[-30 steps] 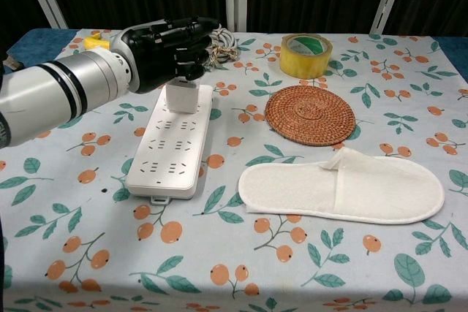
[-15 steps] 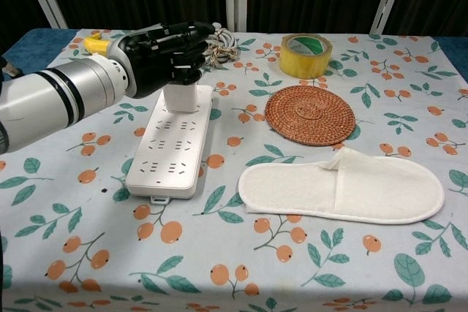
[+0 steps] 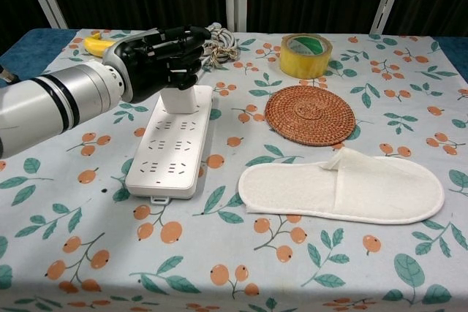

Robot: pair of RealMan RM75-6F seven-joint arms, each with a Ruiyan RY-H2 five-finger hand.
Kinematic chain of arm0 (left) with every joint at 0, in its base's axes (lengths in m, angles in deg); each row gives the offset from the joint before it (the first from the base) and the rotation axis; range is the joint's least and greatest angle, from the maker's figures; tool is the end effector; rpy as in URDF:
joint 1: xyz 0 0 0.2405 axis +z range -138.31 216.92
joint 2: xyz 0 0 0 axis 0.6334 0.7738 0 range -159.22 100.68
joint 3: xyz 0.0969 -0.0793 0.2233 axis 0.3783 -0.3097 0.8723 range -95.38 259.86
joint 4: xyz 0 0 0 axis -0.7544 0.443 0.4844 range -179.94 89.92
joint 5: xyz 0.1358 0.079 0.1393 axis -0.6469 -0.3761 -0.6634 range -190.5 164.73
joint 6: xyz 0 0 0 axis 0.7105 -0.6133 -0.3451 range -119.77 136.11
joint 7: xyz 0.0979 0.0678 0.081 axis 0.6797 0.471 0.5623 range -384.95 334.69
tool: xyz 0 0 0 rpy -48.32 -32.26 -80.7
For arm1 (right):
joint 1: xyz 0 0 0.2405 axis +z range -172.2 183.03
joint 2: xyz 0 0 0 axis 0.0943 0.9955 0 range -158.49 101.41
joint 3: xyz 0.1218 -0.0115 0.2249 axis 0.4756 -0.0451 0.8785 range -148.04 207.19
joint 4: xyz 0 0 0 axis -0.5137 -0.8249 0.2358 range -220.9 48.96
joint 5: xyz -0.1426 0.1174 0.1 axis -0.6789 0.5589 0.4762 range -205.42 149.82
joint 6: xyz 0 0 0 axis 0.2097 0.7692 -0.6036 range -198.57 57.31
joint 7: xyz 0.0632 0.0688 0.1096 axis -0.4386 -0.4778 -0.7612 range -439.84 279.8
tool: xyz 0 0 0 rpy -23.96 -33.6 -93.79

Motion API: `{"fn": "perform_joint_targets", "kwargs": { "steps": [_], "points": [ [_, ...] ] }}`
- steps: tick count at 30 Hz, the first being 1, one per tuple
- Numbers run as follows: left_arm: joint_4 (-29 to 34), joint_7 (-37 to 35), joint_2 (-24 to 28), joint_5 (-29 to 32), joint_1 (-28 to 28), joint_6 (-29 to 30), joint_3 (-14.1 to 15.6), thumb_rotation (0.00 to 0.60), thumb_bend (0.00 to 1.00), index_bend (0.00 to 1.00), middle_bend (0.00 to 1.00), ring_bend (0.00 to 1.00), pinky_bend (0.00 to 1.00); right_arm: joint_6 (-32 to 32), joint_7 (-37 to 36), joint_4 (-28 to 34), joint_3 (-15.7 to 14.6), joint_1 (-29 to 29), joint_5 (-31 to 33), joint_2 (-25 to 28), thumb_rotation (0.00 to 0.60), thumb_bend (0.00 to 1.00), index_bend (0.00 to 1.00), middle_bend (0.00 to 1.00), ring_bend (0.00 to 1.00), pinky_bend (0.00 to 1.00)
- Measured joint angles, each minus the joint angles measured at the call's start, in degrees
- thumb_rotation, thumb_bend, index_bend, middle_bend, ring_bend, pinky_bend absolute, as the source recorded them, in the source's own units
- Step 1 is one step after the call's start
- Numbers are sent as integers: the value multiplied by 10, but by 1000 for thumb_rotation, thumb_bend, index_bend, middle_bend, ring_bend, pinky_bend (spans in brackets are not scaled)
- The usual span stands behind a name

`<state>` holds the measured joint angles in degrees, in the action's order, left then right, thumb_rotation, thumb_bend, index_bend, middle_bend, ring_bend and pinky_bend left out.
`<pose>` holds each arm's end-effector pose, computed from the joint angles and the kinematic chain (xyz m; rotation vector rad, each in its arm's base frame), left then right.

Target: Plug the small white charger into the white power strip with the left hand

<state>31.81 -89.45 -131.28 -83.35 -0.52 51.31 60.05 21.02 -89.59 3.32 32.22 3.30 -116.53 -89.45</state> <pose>-0.1042 0.3460 -0.0711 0.8634 2.5046 1.6536 -0.3309 -0.1411 0.1939 1.2807 -0.9113 0.9565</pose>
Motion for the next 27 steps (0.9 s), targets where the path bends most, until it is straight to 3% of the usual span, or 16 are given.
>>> {"fn": "perform_joint_targets", "kwargs": {
  "steps": [19,23,27],
  "points": [
    [32,17,20,-14,0,30,-6,600,487,724,765,659,753,7,-9,-5,0,-4,-3,-1,600,88,0,16,0,0],
    [57,29,43,-30,7,62,-13,600,487,642,705,602,711,7,-9,-6,-1,-4,-5,2,600,89,0,16,0,0],
    [82,69,90,-51,22,98,-15,600,484,490,615,519,618,6,-8,-5,-1,-2,-8,9,600,89,0,15,0,0]
  ]
}}
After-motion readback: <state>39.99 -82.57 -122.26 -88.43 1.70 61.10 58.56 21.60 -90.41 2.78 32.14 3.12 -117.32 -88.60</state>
